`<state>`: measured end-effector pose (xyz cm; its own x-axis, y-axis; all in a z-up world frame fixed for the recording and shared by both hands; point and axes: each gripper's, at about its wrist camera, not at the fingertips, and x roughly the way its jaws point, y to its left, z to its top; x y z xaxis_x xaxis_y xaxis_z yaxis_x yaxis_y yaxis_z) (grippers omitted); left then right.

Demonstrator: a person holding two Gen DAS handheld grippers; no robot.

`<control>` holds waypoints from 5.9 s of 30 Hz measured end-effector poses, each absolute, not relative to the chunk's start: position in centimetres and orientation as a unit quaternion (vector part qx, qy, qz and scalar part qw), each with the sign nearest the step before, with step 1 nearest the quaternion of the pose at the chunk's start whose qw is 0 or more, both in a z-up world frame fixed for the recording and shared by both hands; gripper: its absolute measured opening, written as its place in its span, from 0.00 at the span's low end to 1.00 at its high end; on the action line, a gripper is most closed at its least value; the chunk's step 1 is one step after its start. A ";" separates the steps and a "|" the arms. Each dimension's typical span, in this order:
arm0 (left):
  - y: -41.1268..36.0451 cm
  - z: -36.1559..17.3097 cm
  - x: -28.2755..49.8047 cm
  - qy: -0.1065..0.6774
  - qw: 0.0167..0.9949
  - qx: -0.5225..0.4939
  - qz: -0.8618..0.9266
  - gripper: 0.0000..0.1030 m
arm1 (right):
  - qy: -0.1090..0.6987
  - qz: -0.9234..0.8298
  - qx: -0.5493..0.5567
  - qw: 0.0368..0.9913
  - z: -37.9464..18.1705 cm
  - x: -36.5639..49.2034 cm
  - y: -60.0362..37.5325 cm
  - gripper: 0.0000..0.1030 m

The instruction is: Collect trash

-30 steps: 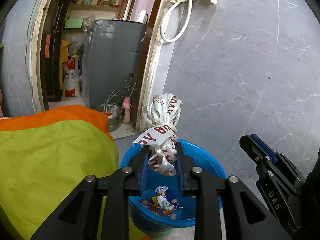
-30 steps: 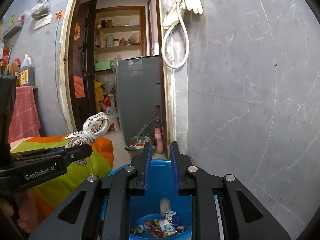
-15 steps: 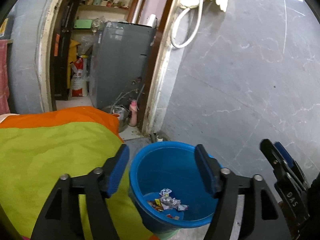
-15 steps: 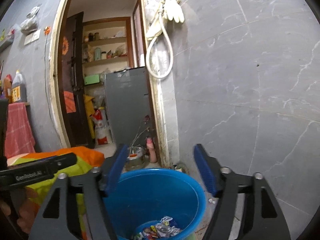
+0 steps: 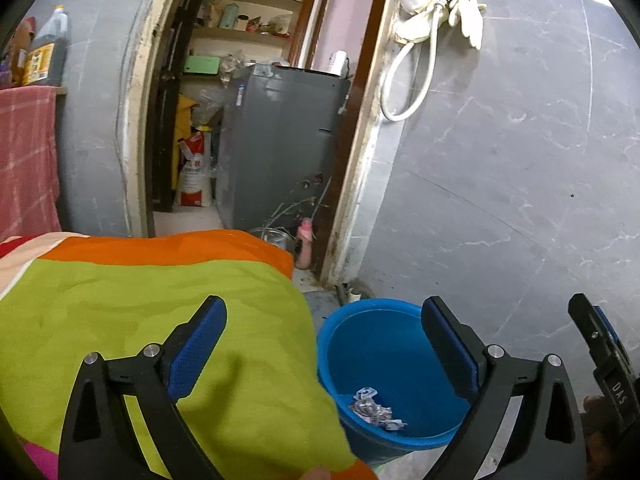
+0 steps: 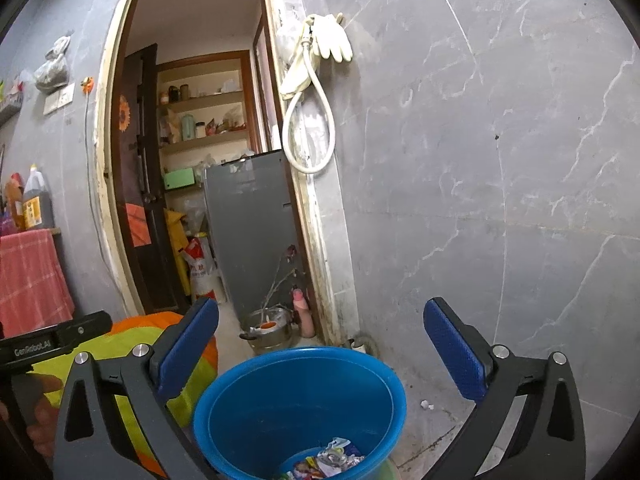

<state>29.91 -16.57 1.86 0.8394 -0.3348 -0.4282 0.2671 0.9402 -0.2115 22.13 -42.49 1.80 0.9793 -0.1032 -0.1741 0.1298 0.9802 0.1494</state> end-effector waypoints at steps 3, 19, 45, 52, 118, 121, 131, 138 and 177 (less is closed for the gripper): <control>-15.9 2.3 29.3 0.230 0.959 -0.073 -0.150 0.93 | 0.079 -0.058 0.080 0.992 2.2 21.6 -42.2 1.00; -12.7 4.9 24.3 0.199 0.969 -0.077 -0.128 0.98 | 0.074 -0.034 0.061 0.995 5.2 18.1 -39.4 1.00; -9.4 6.5 14.8 0.189 0.973 -0.064 -0.120 0.98 | 0.078 -0.001 0.022 0.997 8.0 9.3 -34.0 1.00; -8.5 6.0 12.0 0.191 0.972 -0.061 -0.120 0.98 | 0.085 0.000 0.018 0.996 7.8 6.8 -32.8 1.00; -4.1 -2.4 1.5 0.183 0.980 -0.012 -0.078 0.98 | 0.123 -0.026 -0.001 0.992 -0.7 -1.3 -28.9 1.00; -4.1 -2.4 1.4 0.182 0.980 -0.010 -0.079 0.98 | 0.122 -0.027 0.000 0.992 -0.6 -1.3 -29.0 1.00; -4.0 -2.4 1.3 0.182 0.980 -0.011 -0.080 0.98 | 0.124 -0.027 0.000 0.992 -0.6 -1.3 -29.0 1.00; -4.0 -2.4 1.4 0.182 0.980 -0.011 -0.080 0.98 | 0.123 -0.027 0.001 0.992 -0.6 -1.3 -29.0 1.00; -4.1 -2.4 1.2 0.179 0.981 -0.009 -0.080 0.98 | 0.123 -0.027 0.002 0.992 -0.7 -1.4 -29.0 1.00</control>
